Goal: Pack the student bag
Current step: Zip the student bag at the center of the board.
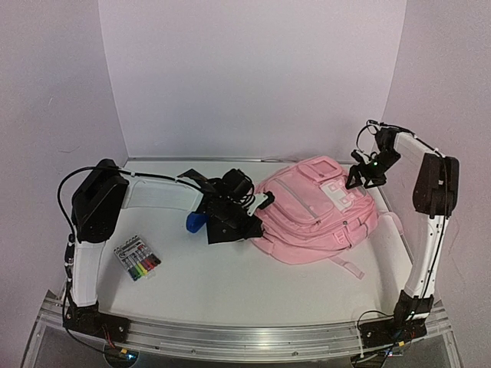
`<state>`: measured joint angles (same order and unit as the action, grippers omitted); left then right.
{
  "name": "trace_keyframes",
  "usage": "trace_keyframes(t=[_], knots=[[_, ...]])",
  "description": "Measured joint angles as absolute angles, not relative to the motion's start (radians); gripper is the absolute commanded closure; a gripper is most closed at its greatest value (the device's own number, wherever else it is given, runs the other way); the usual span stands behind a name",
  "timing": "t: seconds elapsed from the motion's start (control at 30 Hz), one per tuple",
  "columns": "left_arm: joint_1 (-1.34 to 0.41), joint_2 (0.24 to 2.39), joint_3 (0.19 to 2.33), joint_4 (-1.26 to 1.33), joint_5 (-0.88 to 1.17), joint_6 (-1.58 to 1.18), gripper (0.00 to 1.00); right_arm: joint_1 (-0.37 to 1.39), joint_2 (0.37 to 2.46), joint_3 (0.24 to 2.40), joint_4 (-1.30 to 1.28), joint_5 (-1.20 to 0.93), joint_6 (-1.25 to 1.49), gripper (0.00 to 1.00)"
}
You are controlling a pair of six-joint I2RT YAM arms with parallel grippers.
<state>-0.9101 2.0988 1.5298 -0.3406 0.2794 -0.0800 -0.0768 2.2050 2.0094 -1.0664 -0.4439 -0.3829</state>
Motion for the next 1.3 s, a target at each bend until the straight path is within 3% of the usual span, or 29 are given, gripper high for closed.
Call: trace_keyframes(t=[0.13, 0.2, 0.3, 0.33, 0.53, 0.9, 1.23, 1.27, 1.3], knots=[[-0.871, 2.134, 1.575, -0.348, 0.303, -0.092, 1.0, -0.086, 2.22, 1.999, -1.095, -0.46, -0.421, 0.35], [-0.849, 2.165, 1.623, -0.363, 0.308, -0.104, 1.0, -0.099, 2.201, 1.963, -1.11, -0.496, -0.445, 0.55], [-0.821, 2.212, 1.698, -0.377, 0.307, -0.107, 1.0, -0.112, 2.153, 1.859, -1.114, -0.532, -0.466, 0.94], [-0.812, 2.221, 1.711, -0.38, 0.303, -0.107, 1.0, -0.118, 2.133, 1.822, -1.111, -0.537, -0.463, 1.0], [-0.788, 2.221, 1.709, -0.38, 0.273, -0.107, 1.0, -0.131, 2.024, 1.646, -1.063, -0.572, -0.335, 1.0], [-0.918, 2.035, 1.442, -0.357, 0.205, -0.103, 1.0, -0.151, 1.986, 1.574, -0.966, -0.571, -0.168, 1.0], [-0.998, 2.15, 1.574, -0.342, 0.206, -0.191, 1.0, -0.159, 1.898, 1.461, -0.892, -0.583, -0.143, 1.0], [-0.992, 2.172, 1.6, -0.345, 0.208, -0.198, 1.0, -0.159, 1.884, 1.448, -0.889, -0.583, -0.142, 0.96], [-0.982, 2.201, 1.644, -0.372, 0.217, -0.208, 1.0, -0.163, 1.87, 1.435, -0.886, -0.582, -0.142, 0.84]])
